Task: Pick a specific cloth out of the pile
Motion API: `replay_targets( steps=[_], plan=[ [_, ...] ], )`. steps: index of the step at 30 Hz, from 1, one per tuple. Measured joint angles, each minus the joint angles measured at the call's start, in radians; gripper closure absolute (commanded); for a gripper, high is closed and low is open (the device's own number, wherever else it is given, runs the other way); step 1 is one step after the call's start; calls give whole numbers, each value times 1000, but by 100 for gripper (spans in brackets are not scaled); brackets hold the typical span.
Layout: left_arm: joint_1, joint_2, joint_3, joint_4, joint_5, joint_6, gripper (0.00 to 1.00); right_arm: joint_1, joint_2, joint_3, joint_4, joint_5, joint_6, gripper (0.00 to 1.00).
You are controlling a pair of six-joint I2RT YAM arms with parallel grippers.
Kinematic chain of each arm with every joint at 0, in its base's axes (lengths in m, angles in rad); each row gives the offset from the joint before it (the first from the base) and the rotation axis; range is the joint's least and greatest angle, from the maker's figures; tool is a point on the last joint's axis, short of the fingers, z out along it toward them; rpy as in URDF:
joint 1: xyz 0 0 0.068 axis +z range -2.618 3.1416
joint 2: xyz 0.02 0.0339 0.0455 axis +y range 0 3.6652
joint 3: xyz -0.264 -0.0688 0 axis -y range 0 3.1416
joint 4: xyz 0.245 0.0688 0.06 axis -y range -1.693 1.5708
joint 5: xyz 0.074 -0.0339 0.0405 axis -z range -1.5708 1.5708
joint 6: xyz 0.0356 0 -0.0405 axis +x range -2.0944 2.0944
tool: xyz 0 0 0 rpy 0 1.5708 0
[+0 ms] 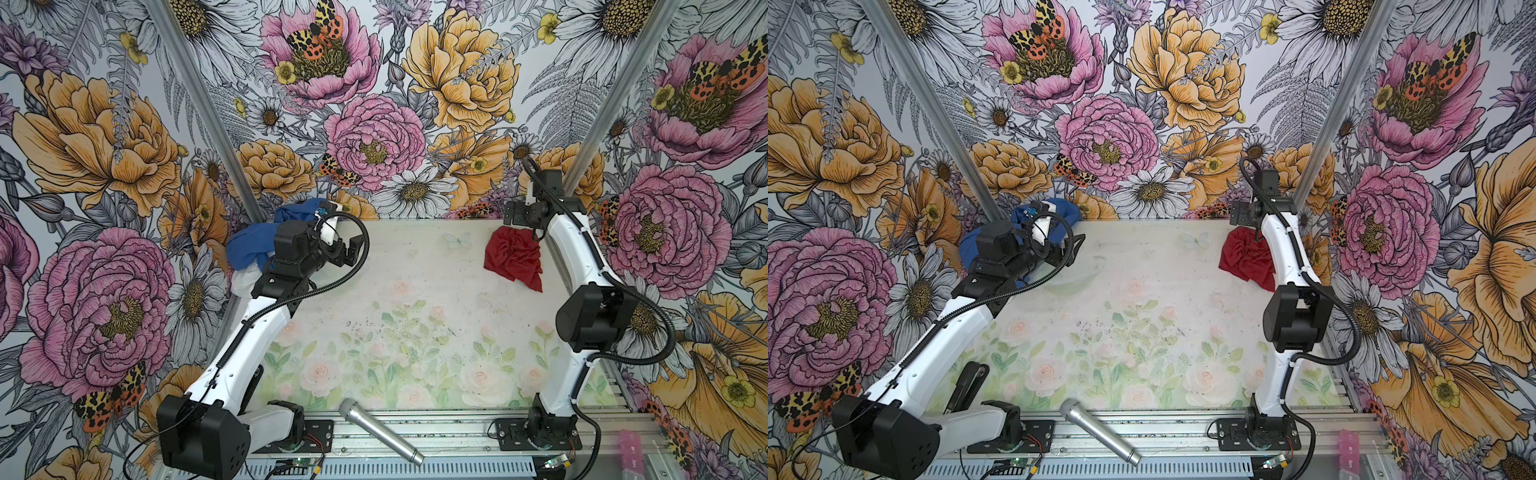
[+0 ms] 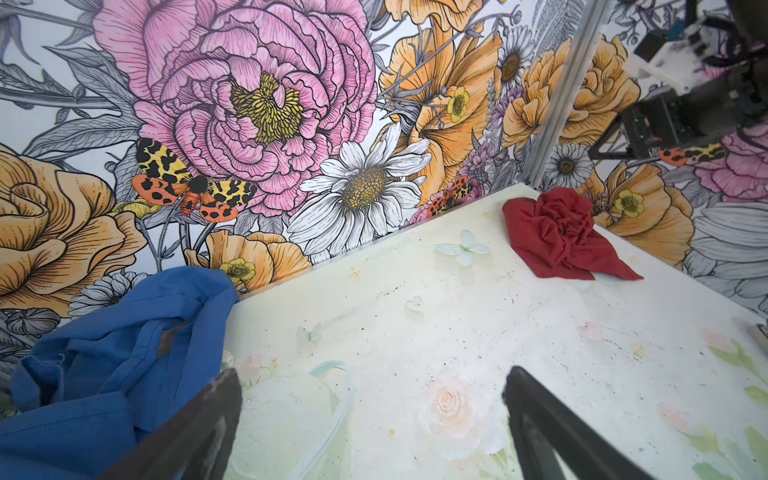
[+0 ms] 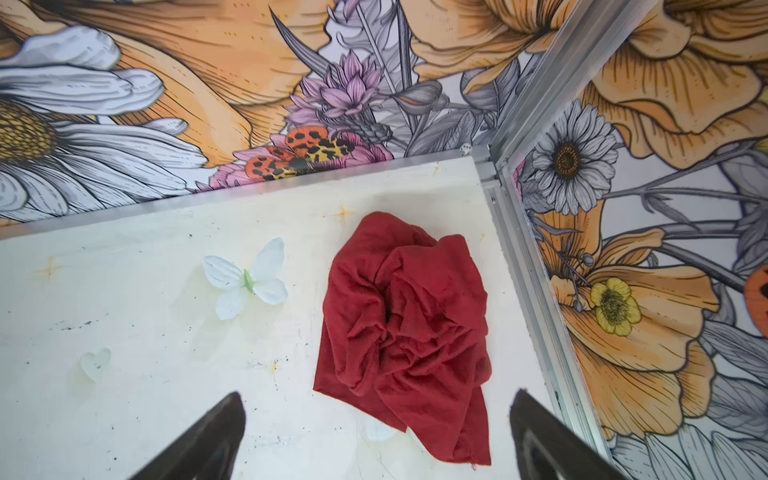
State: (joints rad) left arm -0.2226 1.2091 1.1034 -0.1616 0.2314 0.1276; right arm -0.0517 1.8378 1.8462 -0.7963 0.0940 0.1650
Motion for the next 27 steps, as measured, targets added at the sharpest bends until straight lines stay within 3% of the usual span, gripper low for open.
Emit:
replay_targets(
  steps=[5,8,10,13,16,18,22,27],
  plan=[
    [6,-8,-78,55,-237,-55,1,0,-418,-630,380,-67,19,1],
    [25,-19,-189,102,-411,-112,1,0,-663,-1068,720,-95,22,1],
    [44,-43,-349,210,-508,-132,1,0,-771,-1379,999,-82,21,0],
    [56,-34,-620,450,-608,-108,1,0,-791,-1659,1200,-45,16,1],
    [73,65,-796,673,-637,-84,1,-2,-777,-1699,1244,-38,-8,0],
    [100,132,-806,738,-633,-84,1,-6,-754,-1698,1354,-27,-9,0],
    [137,327,-806,1067,-605,-85,1,-25,-662,-1698,1555,-4,0,1],
    [142,359,-855,1222,-597,-87,1,-35,-487,-1671,1729,-5,2,1]
  ],
)
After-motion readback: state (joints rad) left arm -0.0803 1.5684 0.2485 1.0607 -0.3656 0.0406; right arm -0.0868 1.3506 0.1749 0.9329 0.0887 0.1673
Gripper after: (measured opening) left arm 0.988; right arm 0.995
